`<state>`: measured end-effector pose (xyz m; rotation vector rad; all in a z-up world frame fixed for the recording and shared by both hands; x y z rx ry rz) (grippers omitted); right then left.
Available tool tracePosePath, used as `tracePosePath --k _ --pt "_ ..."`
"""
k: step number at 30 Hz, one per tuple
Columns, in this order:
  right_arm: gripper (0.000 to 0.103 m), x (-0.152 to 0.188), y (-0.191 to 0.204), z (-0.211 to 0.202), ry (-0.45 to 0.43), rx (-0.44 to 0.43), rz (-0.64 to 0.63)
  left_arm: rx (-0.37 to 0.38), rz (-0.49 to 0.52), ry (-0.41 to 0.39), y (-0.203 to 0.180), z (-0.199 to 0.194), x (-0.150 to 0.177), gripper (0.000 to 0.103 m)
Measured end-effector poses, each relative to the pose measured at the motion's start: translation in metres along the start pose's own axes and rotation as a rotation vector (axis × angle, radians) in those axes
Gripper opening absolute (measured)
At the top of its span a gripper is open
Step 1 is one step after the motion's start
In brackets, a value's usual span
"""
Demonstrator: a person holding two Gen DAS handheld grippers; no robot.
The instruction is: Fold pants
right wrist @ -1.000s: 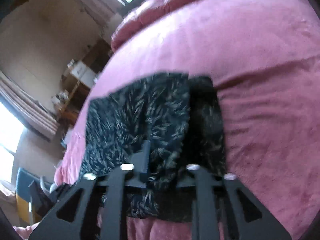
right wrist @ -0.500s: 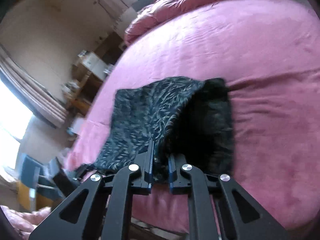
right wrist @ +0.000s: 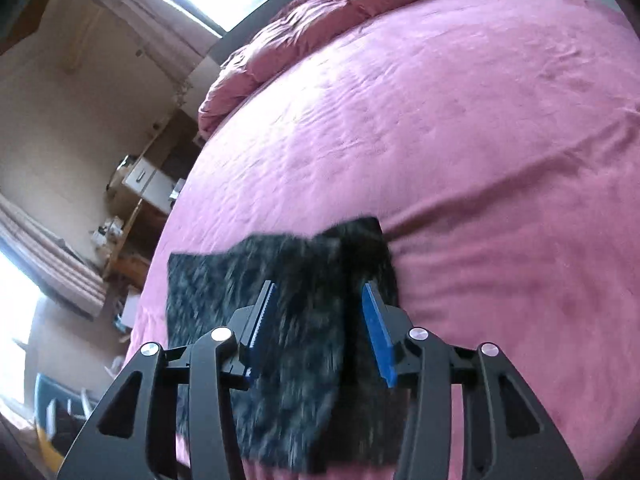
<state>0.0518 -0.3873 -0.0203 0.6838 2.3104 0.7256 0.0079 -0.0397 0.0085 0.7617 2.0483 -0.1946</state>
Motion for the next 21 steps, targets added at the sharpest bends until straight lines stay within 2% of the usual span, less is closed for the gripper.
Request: tracePosePath --k 2,4,6,7,8,9,10,11,13,15,17,18,20,21 --pt "0.044 -0.004 0.004 0.021 0.038 -0.024 0.032 -0.002 0.001 -0.014 0.003 0.015 -0.017 0.041" --pt "0.044 -0.005 0.011 0.039 0.081 -0.063 0.031 0.019 0.029 0.009 0.001 0.045 -0.042 0.041" --pt "0.041 0.0 0.021 0.051 0.103 -0.09 -0.01 0.032 0.053 0.075 -0.005 0.08 -0.059 0.041" --pt "0.035 0.001 0.02 0.052 0.102 -0.091 -0.038 0.023 0.054 0.111 -0.004 0.098 -0.066 0.041" --pt "0.035 0.007 0.028 0.056 0.099 -0.087 -0.055 0.003 0.049 0.15 -0.001 0.115 -0.069 0.042" --pt "0.034 0.01 0.03 0.056 0.08 -0.068 -0.079 -0.007 0.048 0.201 0.001 0.132 -0.068 0.042" --pt "0.027 0.013 0.041 0.056 0.063 -0.055 -0.103 -0.019 0.033 0.238 0.005 0.145 -0.063 0.043" --pt "0.018 0.015 0.048 0.048 0.017 -0.045 -0.162 -0.025 0.016 0.251 0.008 0.151 -0.059 0.047" --pt "0.015 0.018 0.062 0.025 -0.113 0.014 -0.267 -0.004 -0.064 0.228 0.015 0.157 -0.043 0.049" --pt "0.014 0.029 0.076 0.012 -0.223 0.123 -0.376 -0.013 -0.083 0.172 0.014 0.15 -0.035 0.049" --pt "0.014 0.033 0.074 0.028 -0.23 0.288 -0.439 -0.049 -0.044 0.162 0.007 0.148 -0.035 0.049" --pt "0.015 0.032 0.068 0.042 -0.195 0.333 -0.442 -0.068 -0.028 0.165 0.005 0.149 -0.035 0.049" --pt "0.024 0.021 0.056 0.052 -0.153 0.306 -0.37 -0.064 -0.036 0.172 0.006 0.149 -0.035 0.049" --pt "0.033 0.013 0.049 0.047 -0.162 0.258 -0.311 -0.055 -0.047 0.176 0.007 0.149 -0.037 0.049"
Point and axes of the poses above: each gripper's, at about its wrist camera, not at the fingertips, and z roughly the way its jaws point, y to its left, x to its underside, the point moved 4 cm from there along z, roughly the way its jaws point, and after that the axes turned 9 degrees about z, right-handed, at the moved point
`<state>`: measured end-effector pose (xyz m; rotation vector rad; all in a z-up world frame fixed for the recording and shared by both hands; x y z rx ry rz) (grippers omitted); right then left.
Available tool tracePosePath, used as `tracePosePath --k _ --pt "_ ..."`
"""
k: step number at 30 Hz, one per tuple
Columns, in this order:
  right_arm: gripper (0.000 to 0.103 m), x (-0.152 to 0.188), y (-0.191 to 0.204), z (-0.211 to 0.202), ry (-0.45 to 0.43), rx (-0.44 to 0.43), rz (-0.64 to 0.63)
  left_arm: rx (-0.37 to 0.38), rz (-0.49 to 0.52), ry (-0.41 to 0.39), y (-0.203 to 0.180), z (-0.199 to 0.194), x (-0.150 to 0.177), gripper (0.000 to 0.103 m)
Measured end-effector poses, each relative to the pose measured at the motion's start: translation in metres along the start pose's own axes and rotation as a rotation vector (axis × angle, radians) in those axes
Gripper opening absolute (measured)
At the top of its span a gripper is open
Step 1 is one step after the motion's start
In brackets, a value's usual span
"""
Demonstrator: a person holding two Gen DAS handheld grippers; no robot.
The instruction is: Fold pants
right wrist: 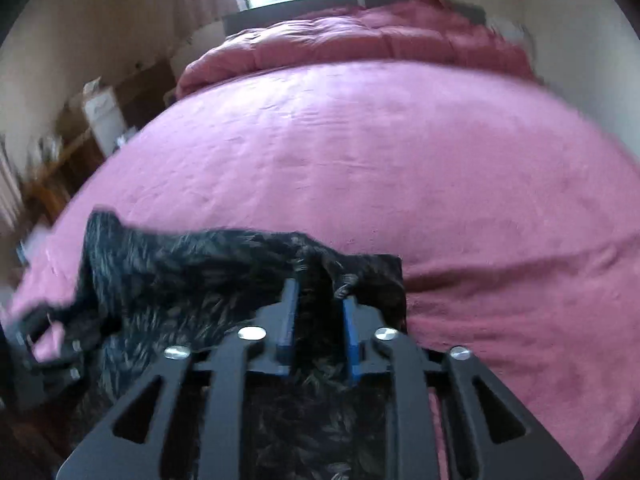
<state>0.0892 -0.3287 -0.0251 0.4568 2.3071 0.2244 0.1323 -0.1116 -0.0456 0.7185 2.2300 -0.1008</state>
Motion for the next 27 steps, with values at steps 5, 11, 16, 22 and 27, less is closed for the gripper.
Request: tracePosePath --k 5,11,16,22,27 --pt "0.044 -0.018 -0.031 -0.045 -0.16 -0.113 0.182 0.015 -0.01 0.04 0.007 -0.018 -0.018 0.06" --pt "0.031 -0.008 0.003 -0.035 -0.084 -0.234 -0.019 -0.051 0.051 0.015 0.0 -0.01 -0.057 0.064" --pt "0.023 -0.003 0.015 0.015 0.045 -0.08 -0.089 -0.082 0.035 0.101 0.012 0.038 -0.055 0.078" --pt "0.022 -0.016 0.025 0.032 -0.001 -0.033 -0.109 -0.053 -0.056 0.079 0.023 0.044 -0.048 0.088" --pt "0.04 -0.01 -0.006 -0.01 0.003 -0.184 0.091 -0.104 0.021 0.027 0.014 0.007 -0.022 0.087"
Point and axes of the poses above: each gripper's, at about its wrist camera, not at the fingertips, and z roughly the way its jaws point, y to its left, x to its underside, the point moved 4 cm from there along z, roughly the way its jaws point, and after that the axes turned 9 degrees about z, right-handed, at the moved point
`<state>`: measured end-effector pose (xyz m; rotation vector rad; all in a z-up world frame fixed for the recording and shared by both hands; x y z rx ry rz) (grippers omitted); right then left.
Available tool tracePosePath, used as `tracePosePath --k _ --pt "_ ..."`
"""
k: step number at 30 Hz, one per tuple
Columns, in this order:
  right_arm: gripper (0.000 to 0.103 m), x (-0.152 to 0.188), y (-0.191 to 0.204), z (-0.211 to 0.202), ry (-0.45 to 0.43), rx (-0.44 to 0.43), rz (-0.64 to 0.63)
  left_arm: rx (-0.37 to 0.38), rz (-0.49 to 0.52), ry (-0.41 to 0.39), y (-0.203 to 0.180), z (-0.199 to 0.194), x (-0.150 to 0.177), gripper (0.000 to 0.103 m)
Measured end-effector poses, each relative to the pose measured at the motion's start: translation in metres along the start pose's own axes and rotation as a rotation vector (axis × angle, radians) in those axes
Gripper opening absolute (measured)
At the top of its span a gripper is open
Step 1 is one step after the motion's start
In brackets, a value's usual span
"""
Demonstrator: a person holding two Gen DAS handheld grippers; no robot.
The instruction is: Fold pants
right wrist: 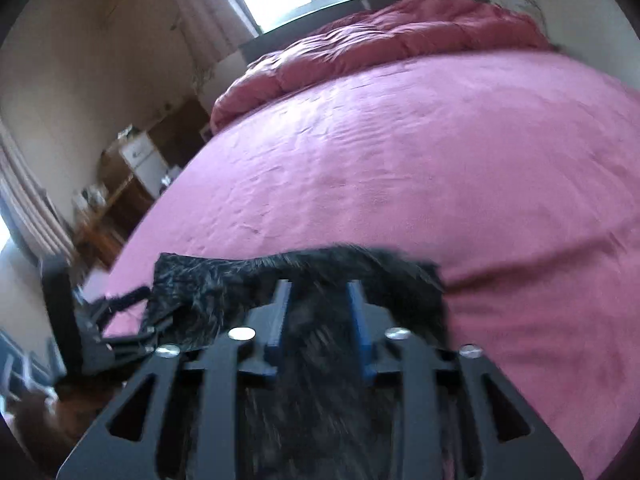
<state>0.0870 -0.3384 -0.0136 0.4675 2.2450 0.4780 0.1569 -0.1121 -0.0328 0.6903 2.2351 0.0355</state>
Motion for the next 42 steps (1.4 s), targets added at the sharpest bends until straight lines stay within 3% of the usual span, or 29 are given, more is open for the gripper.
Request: tracePosePath --k 2,5,8,15,18,20,22,26,30,32,34,37,40,42 --pt "0.04 0.012 -0.016 -0.025 0.0 -0.026 0.089 0.003 0.014 -0.027 -0.007 -0.016 0.02 0.087" --pt "0.04 0.035 -0.033 -0.051 0.053 -0.112 0.219 0.018 -0.05 -0.073 -0.004 -0.035 0.041 0.087" --pt "0.04 0.056 -0.041 -0.064 0.11 -0.081 0.249 0.048 -0.125 -0.09 -0.002 -0.047 0.055 0.087" --pt "0.04 0.082 -0.039 -0.057 0.221 -0.083 0.299 0.024 -0.085 -0.116 -0.008 -0.061 0.069 0.087" --pt "0.04 0.087 -0.035 -0.05 0.223 -0.093 0.319 0.036 -0.101 -0.111 -0.007 -0.06 0.072 0.087" --pt "0.021 0.086 -0.032 -0.042 0.229 -0.1 0.333 0.052 -0.12 -0.105 -0.004 -0.056 0.074 0.087" --pt "0.012 0.085 -0.025 -0.042 0.211 -0.079 0.306 0.062 -0.128 -0.104 -0.002 -0.054 0.073 0.087" --pt "0.012 0.078 -0.003 -0.07 0.149 -0.028 0.198 0.065 -0.11 -0.105 -0.005 -0.054 0.077 0.087" --pt "0.013 0.091 -0.015 -0.052 0.227 0.068 0.184 0.083 -0.116 -0.092 0.0 -0.049 0.078 0.088" --pt "0.015 0.096 -0.022 -0.043 0.259 0.072 0.231 0.087 -0.116 -0.084 0.003 -0.049 0.078 0.088" --pt "0.024 0.09 -0.025 -0.052 0.232 0.027 0.286 0.093 -0.122 -0.081 0.006 -0.055 0.077 0.088" --pt "0.025 0.071 -0.026 -0.08 0.075 0.06 0.256 0.088 -0.121 -0.094 0.009 -0.067 0.074 0.088" --pt "0.025 0.052 -0.01 -0.09 -0.024 0.055 0.138 0.077 -0.118 -0.137 0.013 -0.077 0.057 0.088" --pt "0.025 0.042 0.007 -0.076 -0.031 0.062 0.032 0.044 -0.091 -0.132 0.012 -0.073 0.04 0.088"
Point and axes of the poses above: each gripper's, at about its wrist camera, not at the fingertips, and z roughly the way its jaws point, y to its left, x to its underside, the point moved 4 cm from there along z, roughly the way its jaws point, and after that the axes turned 9 degrees about z, right-handed, at the moved point
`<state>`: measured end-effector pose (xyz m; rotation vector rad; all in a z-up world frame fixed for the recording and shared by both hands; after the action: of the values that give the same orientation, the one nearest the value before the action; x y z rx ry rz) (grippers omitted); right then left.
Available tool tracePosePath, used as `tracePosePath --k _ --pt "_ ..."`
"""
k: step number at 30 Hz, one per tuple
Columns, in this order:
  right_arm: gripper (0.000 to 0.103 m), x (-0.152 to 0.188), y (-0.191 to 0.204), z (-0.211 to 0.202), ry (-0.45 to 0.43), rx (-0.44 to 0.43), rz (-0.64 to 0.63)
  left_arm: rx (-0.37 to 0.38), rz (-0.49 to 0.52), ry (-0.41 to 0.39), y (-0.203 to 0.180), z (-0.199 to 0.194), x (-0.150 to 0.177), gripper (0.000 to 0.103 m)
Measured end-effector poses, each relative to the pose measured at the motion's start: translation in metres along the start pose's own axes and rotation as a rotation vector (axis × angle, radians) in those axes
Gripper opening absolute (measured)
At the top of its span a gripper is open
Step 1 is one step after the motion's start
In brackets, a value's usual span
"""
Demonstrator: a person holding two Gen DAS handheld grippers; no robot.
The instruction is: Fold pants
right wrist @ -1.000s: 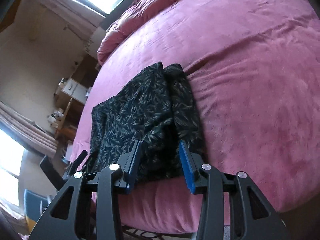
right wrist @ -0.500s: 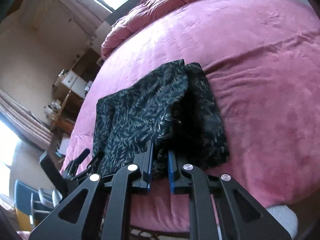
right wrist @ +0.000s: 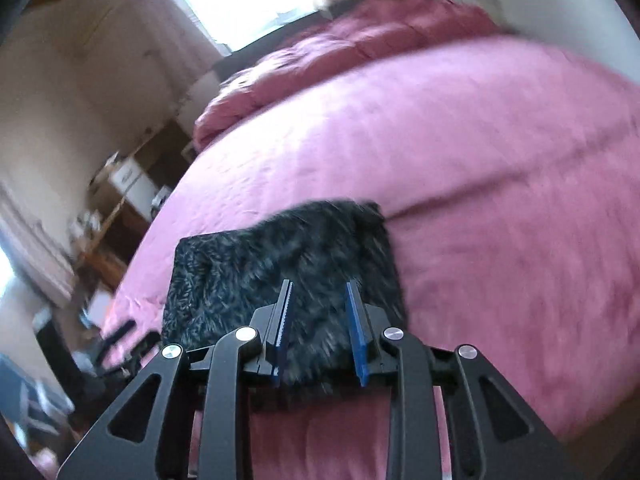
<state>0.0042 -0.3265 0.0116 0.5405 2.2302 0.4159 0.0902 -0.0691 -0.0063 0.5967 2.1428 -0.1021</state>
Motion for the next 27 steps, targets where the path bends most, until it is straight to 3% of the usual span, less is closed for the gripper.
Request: tracePosePath --k 5,9,11,15,20,23,27 --pt "0.025 -0.009 0.033 0.057 0.057 0.09 -0.213 -0.047 0.089 0.082 -0.011 0.044 -0.029 0.087" --pt "0.025 -0.016 0.04 0.095 0.104 0.15 -0.348 -0.094 0.121 0.158 -0.006 0.072 -0.019 0.088" --pt "0.025 -0.021 0.03 0.111 0.108 0.217 -0.334 -0.035 0.056 0.143 0.004 0.08 -0.007 0.09" --pt "0.025 -0.025 0.004 0.119 0.086 0.138 -0.19 0.071 -0.106 0.159 0.024 0.092 0.002 0.096" --pt "0.027 -0.02 0.005 0.106 0.057 0.127 -0.195 0.0 -0.066 0.144 0.019 0.085 -0.002 0.096" --pt "0.036 -0.015 0.009 0.097 0.045 0.117 -0.186 -0.032 -0.067 0.133 0.015 0.077 0.0 0.096" --pt "0.037 -0.008 0.009 0.09 0.043 0.129 -0.183 -0.004 -0.122 0.139 0.015 0.074 0.007 0.096"
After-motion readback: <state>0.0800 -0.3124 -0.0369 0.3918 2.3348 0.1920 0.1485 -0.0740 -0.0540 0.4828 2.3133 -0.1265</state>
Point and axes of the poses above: each gripper's, at about its wrist camera, not at the fingertips, and z roughly the way its jaws point, y to its left, x to its underside, the point moved 4 cm from there along z, roughly the way its jaws point, and after that the axes turned 9 degrees about z, right-handed, at the moved point
